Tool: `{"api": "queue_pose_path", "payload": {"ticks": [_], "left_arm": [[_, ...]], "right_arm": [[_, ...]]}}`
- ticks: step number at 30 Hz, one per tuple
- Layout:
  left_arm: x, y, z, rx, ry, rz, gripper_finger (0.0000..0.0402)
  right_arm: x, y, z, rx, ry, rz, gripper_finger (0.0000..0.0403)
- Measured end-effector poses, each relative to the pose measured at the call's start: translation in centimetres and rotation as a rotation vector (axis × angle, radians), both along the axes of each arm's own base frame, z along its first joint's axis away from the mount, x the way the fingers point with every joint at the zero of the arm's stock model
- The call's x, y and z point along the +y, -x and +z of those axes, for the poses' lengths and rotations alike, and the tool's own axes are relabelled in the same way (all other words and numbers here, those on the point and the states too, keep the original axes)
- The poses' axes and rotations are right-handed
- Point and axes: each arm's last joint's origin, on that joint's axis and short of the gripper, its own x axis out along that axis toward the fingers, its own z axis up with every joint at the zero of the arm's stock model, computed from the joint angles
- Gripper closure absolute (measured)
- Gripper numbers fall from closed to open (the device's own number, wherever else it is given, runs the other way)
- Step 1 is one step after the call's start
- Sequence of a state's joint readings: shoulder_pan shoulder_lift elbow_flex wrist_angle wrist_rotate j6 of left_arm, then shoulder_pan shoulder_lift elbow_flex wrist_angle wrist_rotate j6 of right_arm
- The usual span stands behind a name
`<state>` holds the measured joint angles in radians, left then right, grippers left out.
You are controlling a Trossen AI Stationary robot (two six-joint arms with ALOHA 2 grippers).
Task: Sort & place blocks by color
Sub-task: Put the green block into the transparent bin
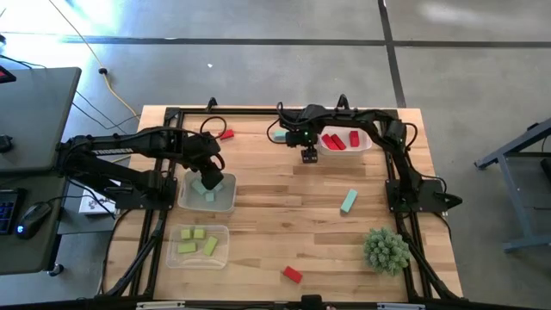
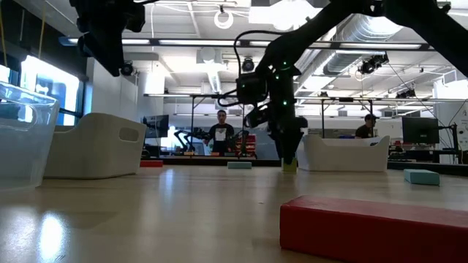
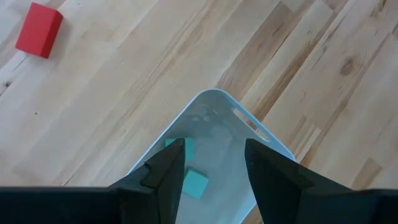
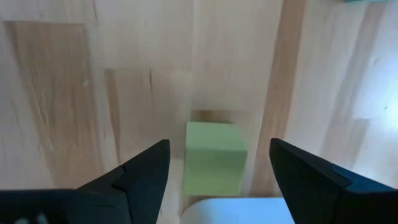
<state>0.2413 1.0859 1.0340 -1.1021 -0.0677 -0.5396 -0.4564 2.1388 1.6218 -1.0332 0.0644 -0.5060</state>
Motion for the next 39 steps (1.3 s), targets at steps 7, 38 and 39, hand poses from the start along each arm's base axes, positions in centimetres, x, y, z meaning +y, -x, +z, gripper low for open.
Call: {"api": "queue_pose_path", "payload": {"ticks": [7,38,39], "left_arm": [[0.0,0.0,0.0,0.0,0.0,0.0,0.0245],[2.5,-0.1,0.4,-0.075,-0.062,-0.096,0.0245],[2.8,-0.2,0.5,-0.097,-0.068,-0.101,0.0245]], "right_arm": [[0.0,-0.1,-0.9,0.031,0.0,-0.002,0.018],[8.4,-1.5,6.4,-0.208,-0.053,-0.269,0.0298],[8.8,-1.6,6.8,-0.23,-0.054,-0.283,0.0298]]}}
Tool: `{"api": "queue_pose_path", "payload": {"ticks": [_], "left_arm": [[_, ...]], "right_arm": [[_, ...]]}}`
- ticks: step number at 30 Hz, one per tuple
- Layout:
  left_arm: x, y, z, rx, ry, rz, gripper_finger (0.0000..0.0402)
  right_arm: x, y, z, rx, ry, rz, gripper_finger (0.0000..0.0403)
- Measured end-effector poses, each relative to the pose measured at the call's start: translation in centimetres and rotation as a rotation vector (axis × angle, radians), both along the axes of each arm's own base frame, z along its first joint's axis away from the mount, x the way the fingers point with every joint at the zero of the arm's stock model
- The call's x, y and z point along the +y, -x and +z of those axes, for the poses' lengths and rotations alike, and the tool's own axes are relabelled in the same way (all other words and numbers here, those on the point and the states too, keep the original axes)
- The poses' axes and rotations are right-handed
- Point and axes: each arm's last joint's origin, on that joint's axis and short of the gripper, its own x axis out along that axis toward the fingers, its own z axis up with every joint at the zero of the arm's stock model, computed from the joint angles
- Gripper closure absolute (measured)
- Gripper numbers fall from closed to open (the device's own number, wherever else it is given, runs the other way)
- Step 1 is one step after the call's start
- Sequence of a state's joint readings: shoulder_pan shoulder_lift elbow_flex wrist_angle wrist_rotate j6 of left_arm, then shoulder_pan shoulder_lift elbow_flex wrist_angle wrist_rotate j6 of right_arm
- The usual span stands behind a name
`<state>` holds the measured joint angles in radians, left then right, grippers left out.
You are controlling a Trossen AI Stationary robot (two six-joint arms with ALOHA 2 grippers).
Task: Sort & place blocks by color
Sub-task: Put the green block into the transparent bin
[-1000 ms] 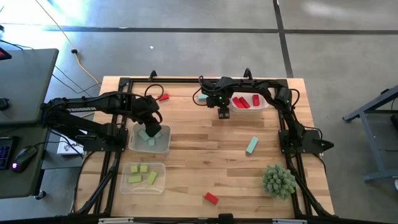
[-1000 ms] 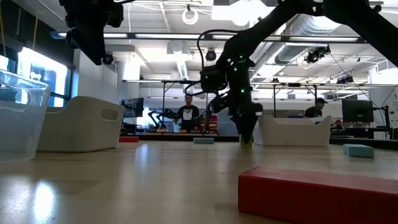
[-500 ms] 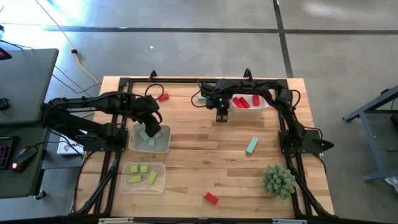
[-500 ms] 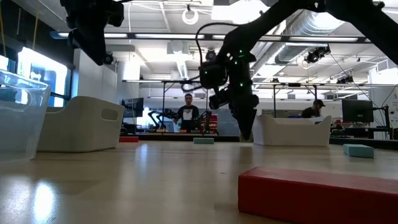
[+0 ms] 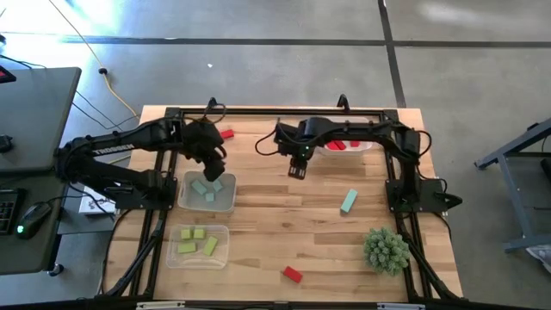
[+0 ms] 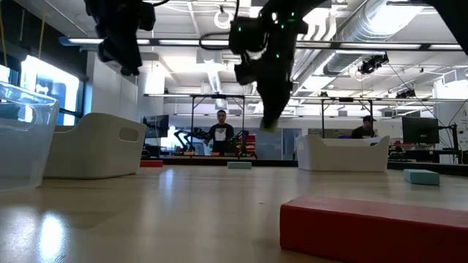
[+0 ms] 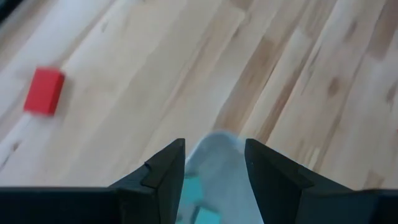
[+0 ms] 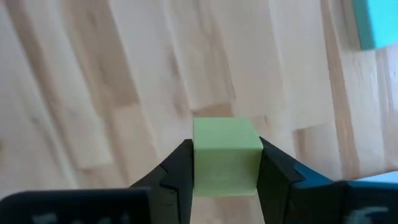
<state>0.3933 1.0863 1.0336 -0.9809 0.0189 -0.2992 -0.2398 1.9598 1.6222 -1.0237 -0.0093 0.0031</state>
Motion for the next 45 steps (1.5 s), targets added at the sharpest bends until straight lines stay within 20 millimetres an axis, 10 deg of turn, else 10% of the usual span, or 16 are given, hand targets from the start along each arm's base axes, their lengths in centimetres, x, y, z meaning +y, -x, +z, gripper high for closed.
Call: {"api": "queue_pose_path", "payload": {"ticks": [19,45], "left_arm": [[4.5,-0.9,2.8,-0.489,0.031,-0.032,0.0245],[5.4,-3.0,5.5,-0.877,0.435,0.102,0.0177]], "right_arm": [[7.0,-0.8,7.9,-0.481,0.137,-0.062,0.0298],[7.9,3.2,17.7,-0.899,0.435,0.26,0.0298]]}}
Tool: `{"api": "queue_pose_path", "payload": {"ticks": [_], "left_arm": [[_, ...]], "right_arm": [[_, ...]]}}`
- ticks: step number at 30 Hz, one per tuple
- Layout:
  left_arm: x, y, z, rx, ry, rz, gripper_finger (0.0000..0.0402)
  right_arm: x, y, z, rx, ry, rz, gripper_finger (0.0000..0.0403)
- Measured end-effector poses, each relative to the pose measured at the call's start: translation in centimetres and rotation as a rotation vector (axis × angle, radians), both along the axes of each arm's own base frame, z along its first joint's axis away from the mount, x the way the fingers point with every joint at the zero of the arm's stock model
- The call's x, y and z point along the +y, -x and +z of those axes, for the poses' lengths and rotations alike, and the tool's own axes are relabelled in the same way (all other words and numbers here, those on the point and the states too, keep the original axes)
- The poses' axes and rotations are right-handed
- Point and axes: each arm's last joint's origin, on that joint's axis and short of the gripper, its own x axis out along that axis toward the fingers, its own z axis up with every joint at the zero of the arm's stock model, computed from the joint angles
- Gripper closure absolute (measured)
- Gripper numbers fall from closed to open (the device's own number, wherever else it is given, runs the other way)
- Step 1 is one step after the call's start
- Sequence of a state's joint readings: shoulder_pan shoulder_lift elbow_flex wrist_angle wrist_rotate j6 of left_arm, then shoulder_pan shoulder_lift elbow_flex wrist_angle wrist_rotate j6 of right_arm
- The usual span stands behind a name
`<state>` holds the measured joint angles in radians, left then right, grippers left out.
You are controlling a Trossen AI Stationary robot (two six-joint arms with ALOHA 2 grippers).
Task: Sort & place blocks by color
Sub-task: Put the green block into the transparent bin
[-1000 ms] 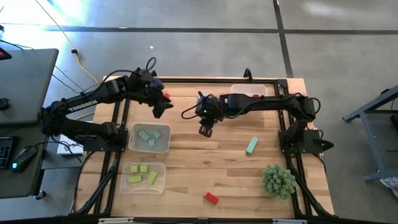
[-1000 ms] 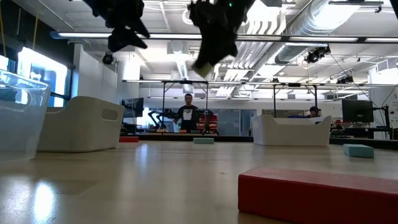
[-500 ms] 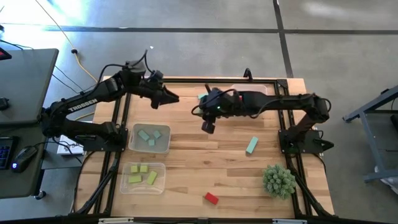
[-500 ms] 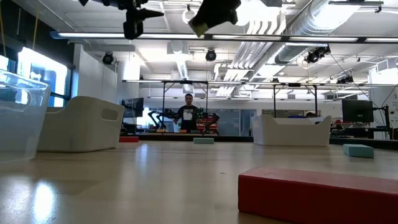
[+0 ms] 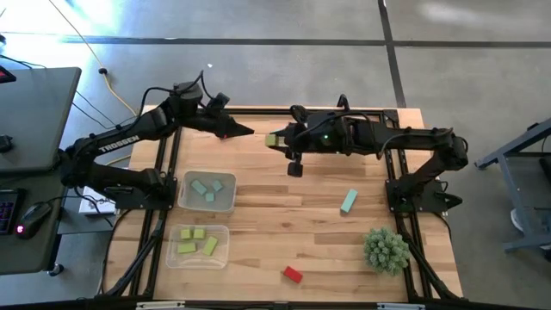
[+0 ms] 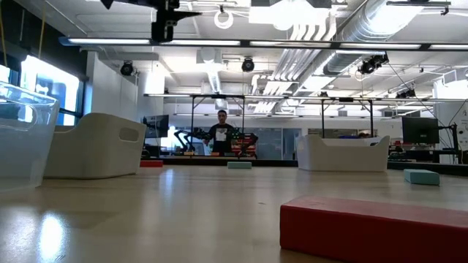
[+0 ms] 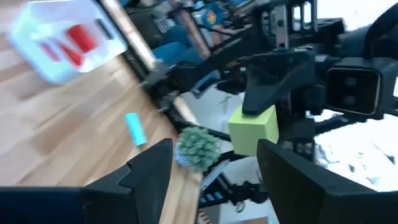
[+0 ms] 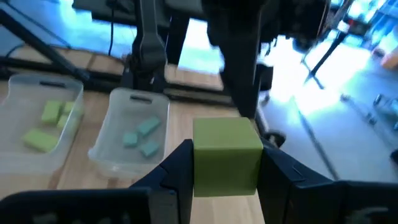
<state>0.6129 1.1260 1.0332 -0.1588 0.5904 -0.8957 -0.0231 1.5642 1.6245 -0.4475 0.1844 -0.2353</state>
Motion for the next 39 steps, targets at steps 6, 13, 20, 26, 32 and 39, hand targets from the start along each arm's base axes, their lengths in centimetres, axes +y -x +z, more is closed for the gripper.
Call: {"api": "queue_pose_path", "payload": {"ticks": [6,13,20,26,32,39], "left_arm": [[-0.6,-1.3,1.1,-0.125,-0.008,-0.041,0.0177],[-1.0,-2.2,1.3,-0.169,0.011,-0.057,0.0177],[-1.7,-3.1,1.1,-0.18,0.006,-0.065,0.0177],[-1.9,-3.6,0.9,-0.182,0.002,-0.076,0.0177],[-2.1,-3.8,0.9,-0.187,0.001,-0.09,0.0177],[-2.1,-3.8,1.2,-0.212,-0.005,-0.088,0.0179]], "right_arm": [[0.0,0.0,0.2,-0.01,0.054,0.023,0.0298],[0.6,-0.2,0.7,-0.059,0.056,0.096,0.0298],[0.8,-0.3,0.8,-0.074,0.06,0.106,0.0298],[0.8,-0.3,0.9,-0.082,0.058,0.105,0.0298],[0.8,-0.4,1.2,-0.113,0.064,0.104,0.0298],[0.7,-0.4,1.1,-0.107,0.072,0.078,0.0298]]}}
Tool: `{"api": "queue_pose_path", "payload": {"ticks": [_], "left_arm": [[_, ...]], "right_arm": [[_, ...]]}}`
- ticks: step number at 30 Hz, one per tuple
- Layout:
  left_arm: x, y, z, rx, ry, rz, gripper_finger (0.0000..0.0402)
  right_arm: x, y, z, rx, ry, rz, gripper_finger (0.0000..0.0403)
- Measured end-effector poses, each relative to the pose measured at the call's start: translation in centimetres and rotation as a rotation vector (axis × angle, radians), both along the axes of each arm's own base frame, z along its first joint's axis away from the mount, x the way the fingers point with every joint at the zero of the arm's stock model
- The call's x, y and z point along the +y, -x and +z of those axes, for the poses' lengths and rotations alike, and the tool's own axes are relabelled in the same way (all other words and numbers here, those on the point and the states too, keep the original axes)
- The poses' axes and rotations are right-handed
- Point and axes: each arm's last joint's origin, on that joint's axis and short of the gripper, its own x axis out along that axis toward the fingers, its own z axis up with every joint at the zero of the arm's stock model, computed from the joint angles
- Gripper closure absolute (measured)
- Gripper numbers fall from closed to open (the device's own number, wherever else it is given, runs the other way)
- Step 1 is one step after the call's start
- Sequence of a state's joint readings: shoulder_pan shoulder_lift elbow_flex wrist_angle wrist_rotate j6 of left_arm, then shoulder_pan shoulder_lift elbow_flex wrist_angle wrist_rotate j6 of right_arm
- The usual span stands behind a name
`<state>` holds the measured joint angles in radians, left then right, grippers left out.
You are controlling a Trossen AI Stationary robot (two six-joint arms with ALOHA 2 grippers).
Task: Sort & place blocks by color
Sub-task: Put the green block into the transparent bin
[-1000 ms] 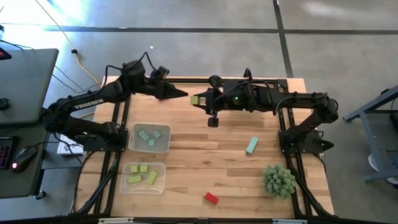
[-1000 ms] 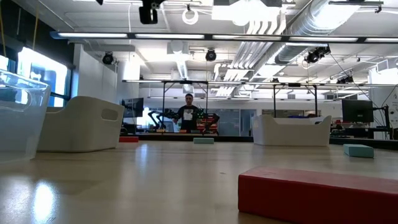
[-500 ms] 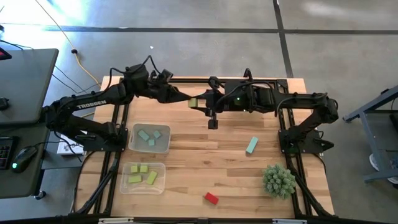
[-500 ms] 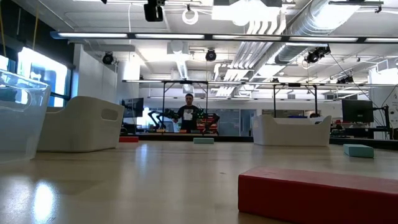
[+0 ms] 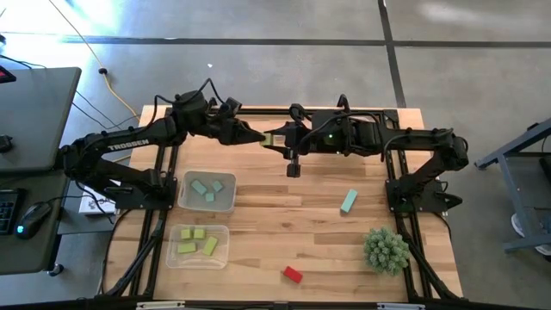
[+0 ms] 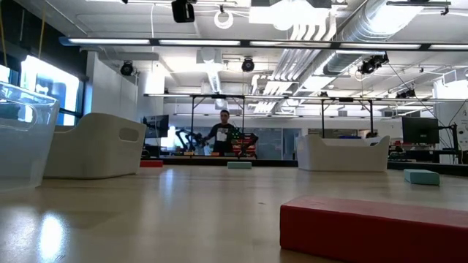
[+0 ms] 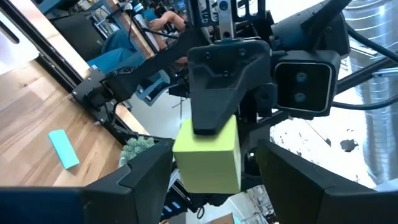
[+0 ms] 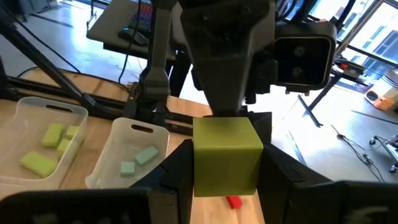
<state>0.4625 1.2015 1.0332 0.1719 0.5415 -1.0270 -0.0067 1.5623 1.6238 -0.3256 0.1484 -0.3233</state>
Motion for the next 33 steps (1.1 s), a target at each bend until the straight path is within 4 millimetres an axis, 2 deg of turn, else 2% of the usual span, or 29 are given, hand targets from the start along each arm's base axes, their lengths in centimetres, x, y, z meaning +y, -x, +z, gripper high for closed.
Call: {"api": "queue_pose_path", "payload": {"ticks": [9,19,25,33], "left_arm": [[0.12,-0.29,-0.17,-0.002,0.0,-0.002,0.0217],[0.3,-0.42,-0.38,0.003,-0.041,-0.007,0.0278],[0.29,-0.43,-0.44,0.004,-0.073,-0.015,0.0289],[0.12,-0.29,-0.63,0.021,-0.164,-0.049,0.0294]], "right_arm": [[-0.1,-0.01,0.1,-0.011,0.007,-0.033,0.0298],[-0.16,0.01,0.05,-0.006,0.023,-0.05,0.0298],[-0.17,0.04,-0.02,0.003,0.03,-0.057,0.0295],[0.04,0.0,-0.21,0.0,-0.029,-0.127,0.0144]]}}
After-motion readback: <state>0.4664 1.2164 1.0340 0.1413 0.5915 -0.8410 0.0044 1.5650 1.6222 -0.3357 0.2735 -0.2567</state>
